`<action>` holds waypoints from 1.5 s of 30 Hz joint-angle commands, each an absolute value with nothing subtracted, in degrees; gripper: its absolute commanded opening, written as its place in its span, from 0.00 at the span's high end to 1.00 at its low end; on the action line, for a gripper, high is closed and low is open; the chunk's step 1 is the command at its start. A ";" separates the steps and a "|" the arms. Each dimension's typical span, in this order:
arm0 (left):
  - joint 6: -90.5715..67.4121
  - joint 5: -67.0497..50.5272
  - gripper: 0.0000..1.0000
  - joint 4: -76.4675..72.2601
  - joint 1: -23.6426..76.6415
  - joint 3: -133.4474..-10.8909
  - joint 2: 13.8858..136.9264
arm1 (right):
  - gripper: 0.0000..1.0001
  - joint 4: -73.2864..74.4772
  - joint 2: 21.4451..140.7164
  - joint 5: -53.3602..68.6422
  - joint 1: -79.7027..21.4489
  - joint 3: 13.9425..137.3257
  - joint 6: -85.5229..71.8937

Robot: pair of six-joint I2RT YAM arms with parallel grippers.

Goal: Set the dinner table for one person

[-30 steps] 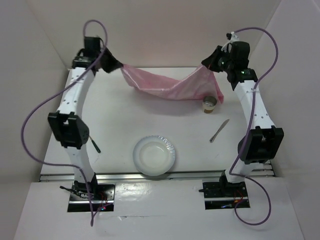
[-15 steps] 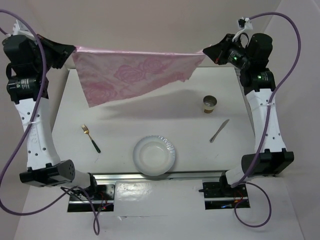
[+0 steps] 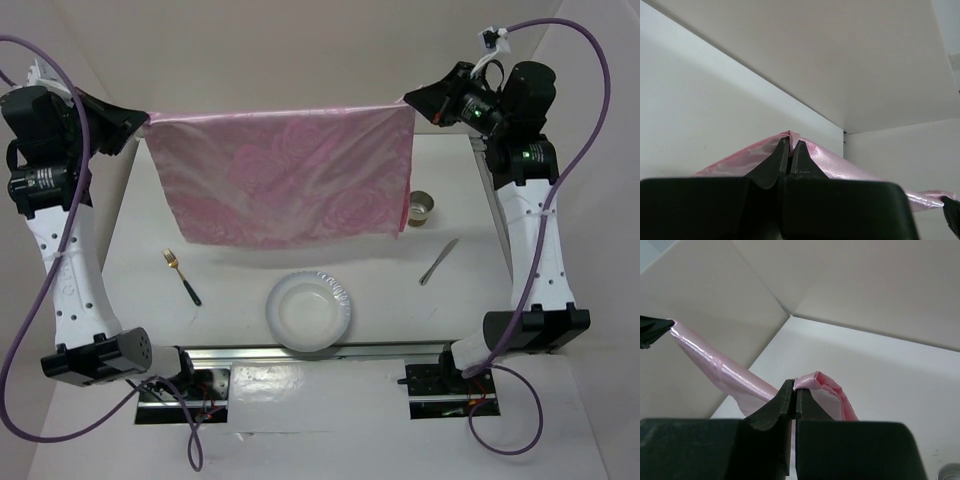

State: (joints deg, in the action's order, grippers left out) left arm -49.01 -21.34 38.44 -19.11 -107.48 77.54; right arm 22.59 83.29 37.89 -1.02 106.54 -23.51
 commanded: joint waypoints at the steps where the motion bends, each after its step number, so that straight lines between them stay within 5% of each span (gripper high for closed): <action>1: -45.45 -23.03 1.00 34.45 -19.86 -109.33 82.59 | 1.00 15.58 87.35 38.23 -0.35 106.44 -25.57; 10: -44.30 -26.01 1.00 31.03 -18.72 -117.23 97.18 | 1.00 5.28 100.79 39.29 -0.35 111.43 -28.92; 17: -41.30 -31.19 1.00 38.16 -18.72 -142.03 113.55 | 1.00 6.59 114.08 39.90 0.18 128.40 -29.97; 25: -40.70 -33.49 1.00 30.68 -20.04 -120.45 103.40 | 1.00 4.13 106.54 39.37 1.23 114.29 -28.66; 35: -33.22 -31.30 1.00 29.79 -20.04 -79.65 86.76 | 1.00 4.13 86.24 38.32 2.29 73.94 -22.85; 37: -32.34 -26.83 0.67 33.55 -19.34 -75.33 85.35 | 0.99 2.74 83.95 39.10 2.29 66.47 -23.81; 38: -31.73 -23.85 0.24 36.18 -19.34 -73.15 84.82 | 0.85 2.72 81.41 38.24 1.07 62.62 -24.34; 39: -31.73 -21.90 0.06 37.43 -19.34 -72.34 84.81 | 0.42 2.72 80.26 36.84 1.05 61.01 -24.95; 43: -29.27 -15.39 0.00 41.39 -19.86 -73.20 82.27 | 0.08 6.40 75.68 32.71 0.53 57.30 -26.89; 45: -29.27 -12.41 0.00 42.71 -19.86 -76.80 80.69 | 0.06 7.99 73.05 28.23 0.53 57.30 -26.89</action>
State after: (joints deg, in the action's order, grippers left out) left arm -31.75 -19.09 41.10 -19.33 -71.77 85.69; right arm 8.25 78.54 34.15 0.89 56.75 -26.41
